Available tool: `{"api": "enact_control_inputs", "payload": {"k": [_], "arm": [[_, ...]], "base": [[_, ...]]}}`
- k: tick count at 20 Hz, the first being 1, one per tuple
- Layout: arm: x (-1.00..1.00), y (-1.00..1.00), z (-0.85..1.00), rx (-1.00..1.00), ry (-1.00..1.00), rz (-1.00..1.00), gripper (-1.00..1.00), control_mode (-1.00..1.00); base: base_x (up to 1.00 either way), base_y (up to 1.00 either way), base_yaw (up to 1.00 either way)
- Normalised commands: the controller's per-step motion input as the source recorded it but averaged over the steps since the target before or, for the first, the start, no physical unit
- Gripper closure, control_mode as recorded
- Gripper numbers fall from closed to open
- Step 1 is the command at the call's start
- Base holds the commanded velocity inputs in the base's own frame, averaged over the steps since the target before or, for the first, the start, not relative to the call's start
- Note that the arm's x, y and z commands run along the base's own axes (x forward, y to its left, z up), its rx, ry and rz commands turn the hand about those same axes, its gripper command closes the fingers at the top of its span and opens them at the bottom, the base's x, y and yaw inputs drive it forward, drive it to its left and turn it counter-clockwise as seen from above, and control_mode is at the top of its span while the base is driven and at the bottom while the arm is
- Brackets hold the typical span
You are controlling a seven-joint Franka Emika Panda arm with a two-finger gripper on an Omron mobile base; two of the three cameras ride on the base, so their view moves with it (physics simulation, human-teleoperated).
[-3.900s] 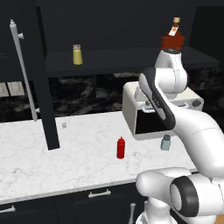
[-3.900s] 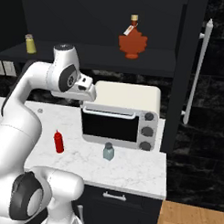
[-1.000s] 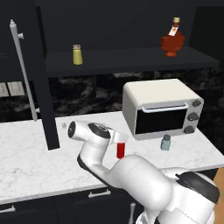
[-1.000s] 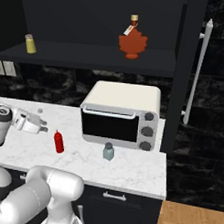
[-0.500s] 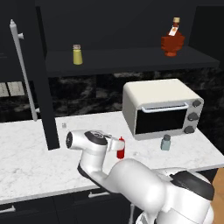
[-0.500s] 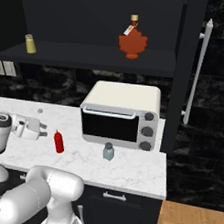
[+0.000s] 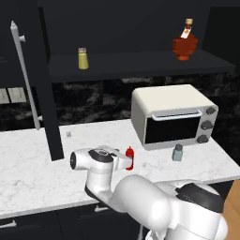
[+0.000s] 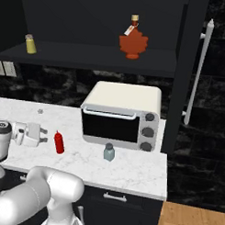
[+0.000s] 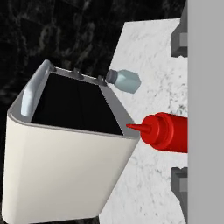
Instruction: Put the shaker and condiment bottle from the counter next to their counterparts in the cabinet.
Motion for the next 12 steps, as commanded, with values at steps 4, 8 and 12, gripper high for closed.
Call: {"api": "enact_control_inputs", "payload": {"k": [4,8,12], "arm": [[0.01,0.0,-0.02,0.0,0.0,-0.05,-1.0,-1.0],[0.16,0.0,-0.13,-0.02,0.0,-0.02,-1.0,-1.0],[0.31,0.0,-0.23,-0.04,0.0,0.0,-1.0,-1.0]], "base": [[0.0,0.0,0.0],[0.0,0.0,0.0],[0.0,0.0,0.0]]}}
